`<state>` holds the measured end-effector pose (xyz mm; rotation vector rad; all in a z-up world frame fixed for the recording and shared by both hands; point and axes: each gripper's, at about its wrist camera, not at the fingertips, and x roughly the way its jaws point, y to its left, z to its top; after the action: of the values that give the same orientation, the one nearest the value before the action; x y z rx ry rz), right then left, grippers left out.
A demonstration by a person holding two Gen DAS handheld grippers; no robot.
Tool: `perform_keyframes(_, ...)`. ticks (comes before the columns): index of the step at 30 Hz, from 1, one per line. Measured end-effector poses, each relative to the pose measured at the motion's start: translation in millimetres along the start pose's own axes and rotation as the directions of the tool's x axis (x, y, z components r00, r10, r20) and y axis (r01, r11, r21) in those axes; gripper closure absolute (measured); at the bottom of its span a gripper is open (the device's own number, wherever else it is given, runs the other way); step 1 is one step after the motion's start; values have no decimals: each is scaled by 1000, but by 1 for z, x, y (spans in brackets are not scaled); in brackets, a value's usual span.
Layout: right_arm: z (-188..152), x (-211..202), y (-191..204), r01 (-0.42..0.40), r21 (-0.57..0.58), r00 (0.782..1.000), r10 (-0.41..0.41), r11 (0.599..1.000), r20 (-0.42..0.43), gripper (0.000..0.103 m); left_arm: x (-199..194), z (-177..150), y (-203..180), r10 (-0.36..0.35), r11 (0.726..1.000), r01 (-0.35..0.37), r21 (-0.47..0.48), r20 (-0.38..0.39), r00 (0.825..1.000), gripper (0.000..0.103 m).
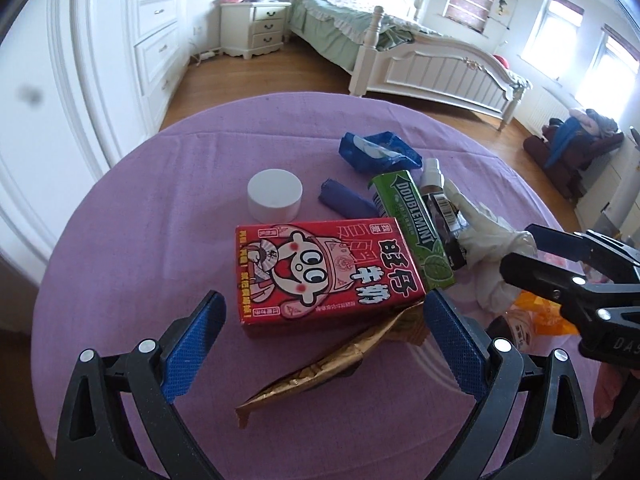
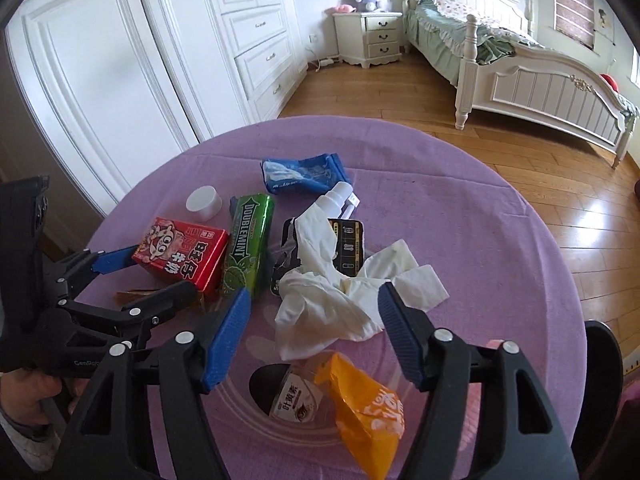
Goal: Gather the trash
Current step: 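Return both grippers to the table toward the remaining items, then grasp the large red milk box with left gripper while right gripper grasps white tissue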
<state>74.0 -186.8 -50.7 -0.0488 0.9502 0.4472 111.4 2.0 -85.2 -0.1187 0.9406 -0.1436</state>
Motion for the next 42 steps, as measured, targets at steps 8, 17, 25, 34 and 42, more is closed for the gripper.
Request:
perform_keyframes(8,-2,1,-5,-22,26,1000,21,999,20,84,12,14,15,-39,998,39,-47,10,999,8)
perform_keyframes(17,-9,-57,-31,-213,159,955,171,964,243,88,7,16,35,-138,986,140,-95,34,990,59)
perform_keyframes(25,-24,-84,-44,-260,202,936,195,944,293,88,-1,48,9,-52,985,34,170,100,994,5)
perform_keyframes(34,-34,-84,-46,-272,209,935,207,939,288,88,42,57,5,-75,946,82,315,-35,997,51)
perform_keyframes(42,-37,-102,-66,-326,229,897,225,917,380,88,-15,52,-8,-183,961,151,233,121,976,51)
